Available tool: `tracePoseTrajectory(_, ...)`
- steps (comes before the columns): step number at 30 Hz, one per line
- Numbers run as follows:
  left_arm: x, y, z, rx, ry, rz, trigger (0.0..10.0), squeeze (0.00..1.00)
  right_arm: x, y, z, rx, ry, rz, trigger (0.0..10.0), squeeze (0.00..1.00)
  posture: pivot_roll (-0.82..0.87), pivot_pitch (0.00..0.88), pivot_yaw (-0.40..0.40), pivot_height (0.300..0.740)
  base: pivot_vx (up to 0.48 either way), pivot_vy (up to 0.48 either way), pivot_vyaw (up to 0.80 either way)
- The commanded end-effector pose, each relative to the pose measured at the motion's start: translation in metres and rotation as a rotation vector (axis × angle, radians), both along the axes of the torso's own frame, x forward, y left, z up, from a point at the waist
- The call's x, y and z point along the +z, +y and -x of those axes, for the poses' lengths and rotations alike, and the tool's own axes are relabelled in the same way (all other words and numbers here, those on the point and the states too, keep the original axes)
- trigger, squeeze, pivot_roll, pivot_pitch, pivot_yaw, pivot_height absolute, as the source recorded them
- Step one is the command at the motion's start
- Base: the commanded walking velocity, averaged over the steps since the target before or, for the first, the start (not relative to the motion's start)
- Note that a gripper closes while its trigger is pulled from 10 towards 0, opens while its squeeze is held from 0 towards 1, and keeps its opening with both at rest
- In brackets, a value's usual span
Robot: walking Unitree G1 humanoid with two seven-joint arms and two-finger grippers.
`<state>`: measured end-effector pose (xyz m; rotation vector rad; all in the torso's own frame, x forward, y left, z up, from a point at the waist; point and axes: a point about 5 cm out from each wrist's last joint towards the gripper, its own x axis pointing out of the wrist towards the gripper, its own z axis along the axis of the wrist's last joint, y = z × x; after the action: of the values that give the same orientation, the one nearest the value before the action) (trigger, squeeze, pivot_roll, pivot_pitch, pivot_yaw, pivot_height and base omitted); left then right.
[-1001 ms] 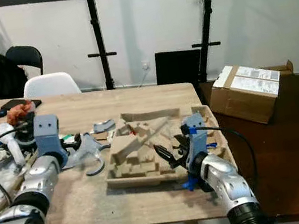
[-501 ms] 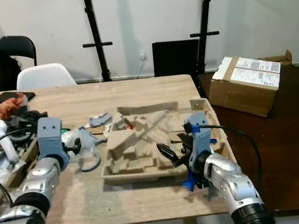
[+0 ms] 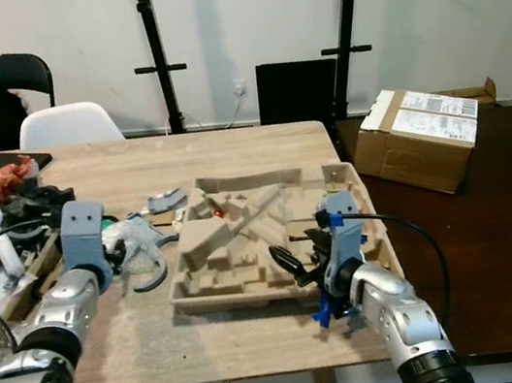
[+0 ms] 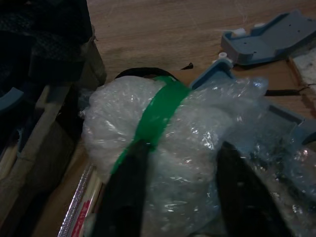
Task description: Picking trash to rubbish bin
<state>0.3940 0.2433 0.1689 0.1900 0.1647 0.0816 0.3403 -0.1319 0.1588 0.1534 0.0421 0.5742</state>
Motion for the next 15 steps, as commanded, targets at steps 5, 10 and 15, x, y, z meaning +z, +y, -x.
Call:
tracePoseTrajectory(5, -0.0301, 0.0003, 0.0102, -0.022, 0.146, 0.005, 0.0, 0.00, -0.0014, -0.0021, -0.0005, -0.008, 0.018, -0.005, 10.0, 0.00, -0.03, 0.174, -0.056, 0.740, 0.000, 0.000, 0.00)
tracePoseTrajectory(10, -0.0302, 0.0025, 0.0110, -0.022, 0.145, 0.008, 0.0, 0.00, -0.0020, -0.0016, -0.0010, -0.010, 0.022, -0.008, 10.0, 0.00, -0.03, 0.177, -0.055, 0.740, 0.000, 0.000, 0.00)
tracePoseTrajectory(15, -0.0211, 0.0077, 0.0091, -0.002, 0.098, 0.036, 0.0, 0.00, 0.0004, -0.0013, -0.0027, -0.014, 0.018, -0.018, 10.0, 0.00, -0.02, 0.173, -0.058, 0.740, 0.000, 0.000, 0.00)
